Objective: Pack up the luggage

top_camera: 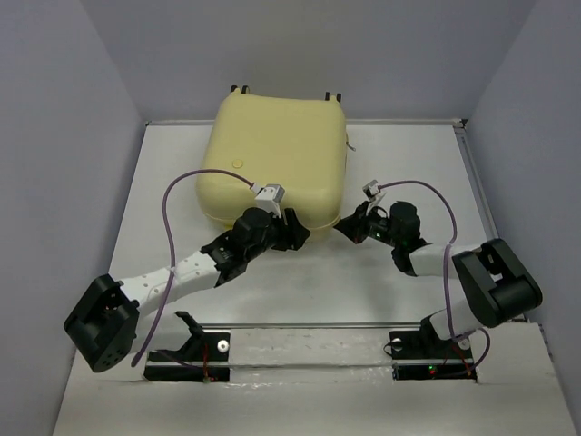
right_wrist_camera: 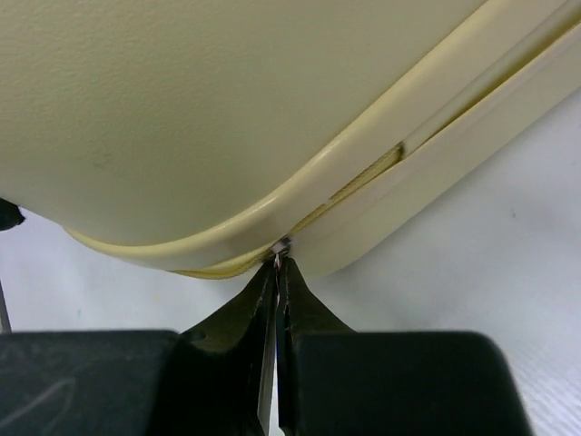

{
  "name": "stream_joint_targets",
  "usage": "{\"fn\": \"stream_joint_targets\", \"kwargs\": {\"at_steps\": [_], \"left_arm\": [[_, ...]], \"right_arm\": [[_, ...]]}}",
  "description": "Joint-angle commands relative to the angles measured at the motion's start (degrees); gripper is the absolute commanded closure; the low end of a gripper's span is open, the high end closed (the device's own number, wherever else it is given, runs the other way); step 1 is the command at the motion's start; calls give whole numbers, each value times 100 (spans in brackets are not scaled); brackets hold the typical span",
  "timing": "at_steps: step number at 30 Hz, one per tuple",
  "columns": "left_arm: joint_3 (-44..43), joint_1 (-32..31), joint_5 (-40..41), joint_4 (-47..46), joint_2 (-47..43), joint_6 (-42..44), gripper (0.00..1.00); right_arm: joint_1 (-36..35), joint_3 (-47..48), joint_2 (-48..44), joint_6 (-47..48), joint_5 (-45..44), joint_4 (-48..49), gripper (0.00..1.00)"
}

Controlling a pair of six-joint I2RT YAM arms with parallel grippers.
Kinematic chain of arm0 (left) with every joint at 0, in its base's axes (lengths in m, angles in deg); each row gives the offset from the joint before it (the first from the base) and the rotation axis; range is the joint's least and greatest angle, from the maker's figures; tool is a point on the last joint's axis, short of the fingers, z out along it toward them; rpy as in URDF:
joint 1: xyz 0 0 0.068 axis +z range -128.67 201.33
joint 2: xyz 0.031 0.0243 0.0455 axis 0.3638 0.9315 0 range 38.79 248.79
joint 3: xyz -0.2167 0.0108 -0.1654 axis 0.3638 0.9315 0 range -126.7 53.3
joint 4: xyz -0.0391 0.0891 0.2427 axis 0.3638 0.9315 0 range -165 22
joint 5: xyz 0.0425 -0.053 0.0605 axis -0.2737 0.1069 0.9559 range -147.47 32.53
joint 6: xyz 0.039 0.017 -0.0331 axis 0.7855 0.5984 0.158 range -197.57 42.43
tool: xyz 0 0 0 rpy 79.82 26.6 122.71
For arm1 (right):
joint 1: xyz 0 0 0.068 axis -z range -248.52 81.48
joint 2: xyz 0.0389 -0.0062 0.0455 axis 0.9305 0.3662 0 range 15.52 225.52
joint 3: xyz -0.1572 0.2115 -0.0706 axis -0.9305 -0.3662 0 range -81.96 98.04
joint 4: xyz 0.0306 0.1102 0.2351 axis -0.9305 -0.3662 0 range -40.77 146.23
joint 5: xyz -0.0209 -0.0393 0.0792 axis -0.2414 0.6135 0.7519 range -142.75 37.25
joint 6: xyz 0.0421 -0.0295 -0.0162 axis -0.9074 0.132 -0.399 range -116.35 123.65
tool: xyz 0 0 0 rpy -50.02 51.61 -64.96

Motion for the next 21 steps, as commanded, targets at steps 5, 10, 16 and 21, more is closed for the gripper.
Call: {"fn": "stream_joint_targets", "kwargs": {"at_steps": [5, 10, 16, 21], "left_arm": [[-773, 5, 988, -516, -141, 85, 35], [-949, 5, 962, -551, 88, 42, 34], [-1046, 154, 1173, -578, 202, 68, 34], [-1160, 409, 1312, -297, -209, 68, 34]], "right_arm": [[-1840, -124, -1196, -69, -2323, -1685, 93], [-2491, -265, -1951, -404, -3105, -2949, 93], [-2888, -124, -2576, -554, -3230, -4364, 93], [-2888, -98, -2604, -738, -3748, -4763, 93]]}}
